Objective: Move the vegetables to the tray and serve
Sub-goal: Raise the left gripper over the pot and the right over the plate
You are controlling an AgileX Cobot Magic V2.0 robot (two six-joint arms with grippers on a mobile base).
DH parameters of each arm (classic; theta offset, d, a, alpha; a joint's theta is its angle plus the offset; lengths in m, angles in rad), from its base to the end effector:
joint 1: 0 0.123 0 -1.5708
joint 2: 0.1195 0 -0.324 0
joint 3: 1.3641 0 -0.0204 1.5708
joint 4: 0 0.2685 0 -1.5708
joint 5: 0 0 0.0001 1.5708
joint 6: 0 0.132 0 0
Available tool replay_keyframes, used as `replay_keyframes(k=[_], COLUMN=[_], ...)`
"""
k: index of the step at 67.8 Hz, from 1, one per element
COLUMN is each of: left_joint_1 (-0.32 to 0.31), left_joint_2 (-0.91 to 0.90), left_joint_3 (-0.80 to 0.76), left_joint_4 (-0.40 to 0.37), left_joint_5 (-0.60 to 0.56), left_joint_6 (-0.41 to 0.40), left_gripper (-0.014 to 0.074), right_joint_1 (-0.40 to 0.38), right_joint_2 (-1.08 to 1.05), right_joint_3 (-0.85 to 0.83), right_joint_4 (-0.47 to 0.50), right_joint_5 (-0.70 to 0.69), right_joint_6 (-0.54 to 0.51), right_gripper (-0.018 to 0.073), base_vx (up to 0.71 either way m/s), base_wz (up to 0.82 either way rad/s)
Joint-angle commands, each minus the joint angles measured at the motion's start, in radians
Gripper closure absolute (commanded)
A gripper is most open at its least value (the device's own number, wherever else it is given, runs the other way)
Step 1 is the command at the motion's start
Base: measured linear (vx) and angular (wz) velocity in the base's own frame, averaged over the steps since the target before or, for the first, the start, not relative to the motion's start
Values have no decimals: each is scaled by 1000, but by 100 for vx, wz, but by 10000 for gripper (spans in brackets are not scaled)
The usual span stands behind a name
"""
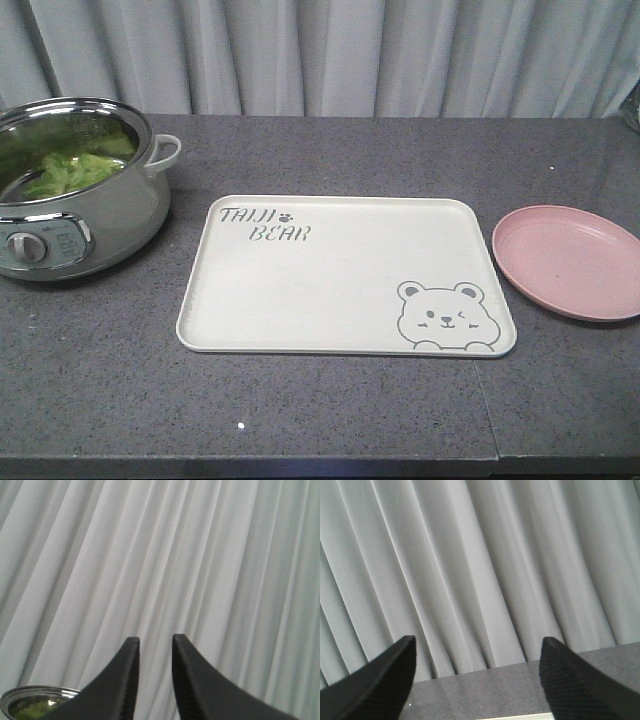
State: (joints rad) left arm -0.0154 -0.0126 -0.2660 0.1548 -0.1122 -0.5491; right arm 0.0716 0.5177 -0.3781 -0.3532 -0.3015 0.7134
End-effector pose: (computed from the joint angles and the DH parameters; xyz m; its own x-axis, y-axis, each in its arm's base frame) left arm 0.0386 -0.0029 0.3331 0.4116 -0.3914 -0.8231 0.2050 0.9197 -0.3348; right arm 0.1353 0.0233 0.3521 0.1504 0.3760 -0.9143 -0.2428 0.9106 0.3345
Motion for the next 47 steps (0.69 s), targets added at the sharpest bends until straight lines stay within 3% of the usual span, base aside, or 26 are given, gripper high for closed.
replay_keyframes(k=[1, 13, 21, 32, 36, 47], left_joint_1=[-1, -2, -2, -2, -2, -2], left_joint_2=[0, 0, 0, 55, 120, 354], left_joint_3=[-29, -29, -30, -147, -225, -484], left_joint_4=[-44, -125, -162, -142, -126, -127], left_joint_5=[-45, -20, 25, 174, 260, 542], left_joint_6=[-50, -51, -51, -37, 1, 215], left_gripper=[308, 165, 145, 145, 145, 145], right_joint_1=[-3, -3, -3, -3, -3, -3], right_joint_2=[24, 30, 30, 34, 46, 107], right_joint_3=[-34, -34, -34, -37, -49, -165], right_joint_4=[0, -21, -32, -45, -68, -178], right_joint_5=[-83, -103, -89, -67, -44, 100], right_joint_6=[44, 33, 13, 11, 11, 11], right_gripper=[-55, -46, -27, -21, -21, -21], base_vx=[0, 0, 0, 0, 0, 0], base_wz=[0, 0, 0, 0, 0, 0])
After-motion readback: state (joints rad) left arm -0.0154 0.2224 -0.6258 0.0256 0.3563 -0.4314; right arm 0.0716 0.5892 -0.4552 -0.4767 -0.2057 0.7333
